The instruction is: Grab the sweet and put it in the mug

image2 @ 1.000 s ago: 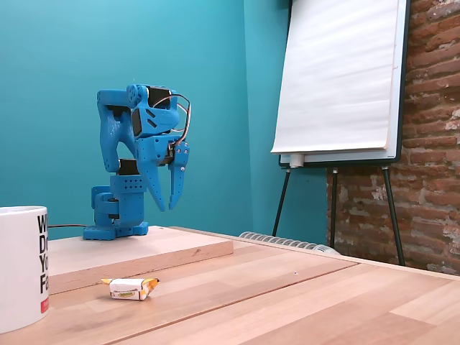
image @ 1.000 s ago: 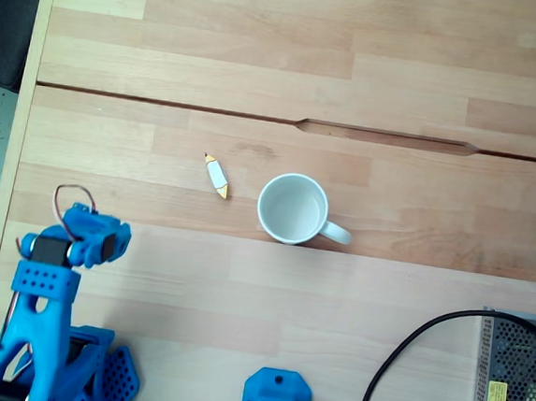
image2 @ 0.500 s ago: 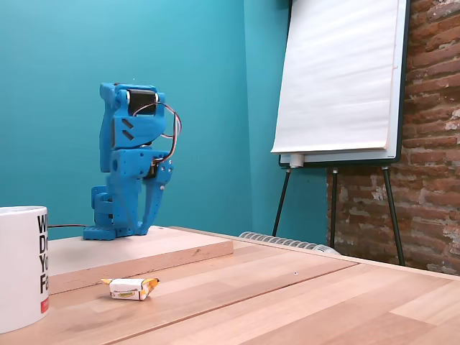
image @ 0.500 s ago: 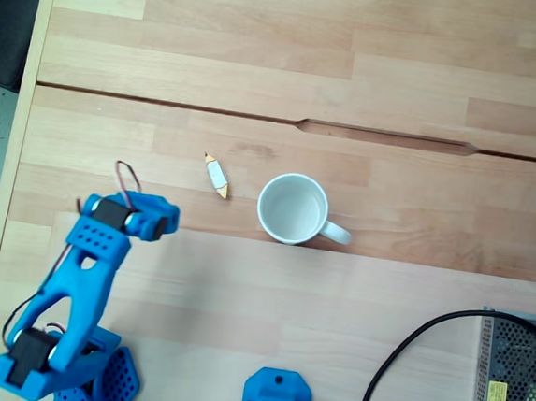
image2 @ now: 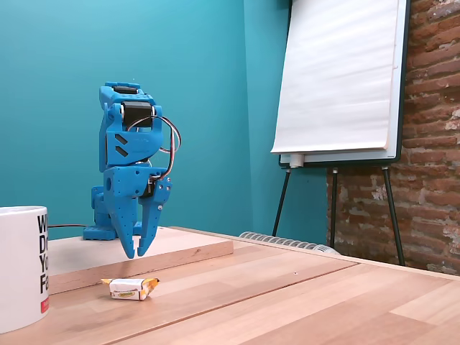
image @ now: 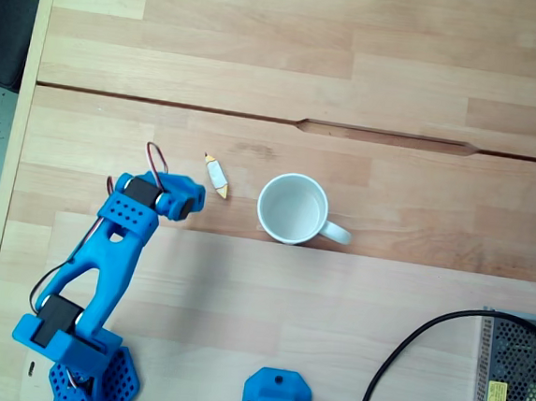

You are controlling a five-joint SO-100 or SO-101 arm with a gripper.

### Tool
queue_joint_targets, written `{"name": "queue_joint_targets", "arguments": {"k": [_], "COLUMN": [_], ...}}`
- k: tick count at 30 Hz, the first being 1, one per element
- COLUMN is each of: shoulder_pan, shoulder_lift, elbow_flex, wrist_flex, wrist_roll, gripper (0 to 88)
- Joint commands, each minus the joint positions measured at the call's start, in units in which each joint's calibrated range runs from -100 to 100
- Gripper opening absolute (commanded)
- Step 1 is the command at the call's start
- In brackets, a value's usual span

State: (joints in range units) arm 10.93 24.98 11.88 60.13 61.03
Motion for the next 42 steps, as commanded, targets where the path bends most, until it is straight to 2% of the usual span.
{"name": "queue_joint_targets", "arguments": {"k": [1,11,25,28,36,42], "shoulder_pan": [0.7,0.2,0.8,0.5,0.8,0.9], "shoulder_lift": [0.9,2.6,10.1,10.7,11.0,10.7], "elbow_flex": [-6.3,-12.6,-18.1,-18.1,-19.0,-19.2], "wrist_flex": [-0.9,-0.8,-0.8,-0.7,-0.8,-0.9], "wrist_roll": [-0.7,-0.7,2.5,2.4,2.5,3.5], "gripper": [3.3,3.2,3.9,8.1,29.5,27.1]}}
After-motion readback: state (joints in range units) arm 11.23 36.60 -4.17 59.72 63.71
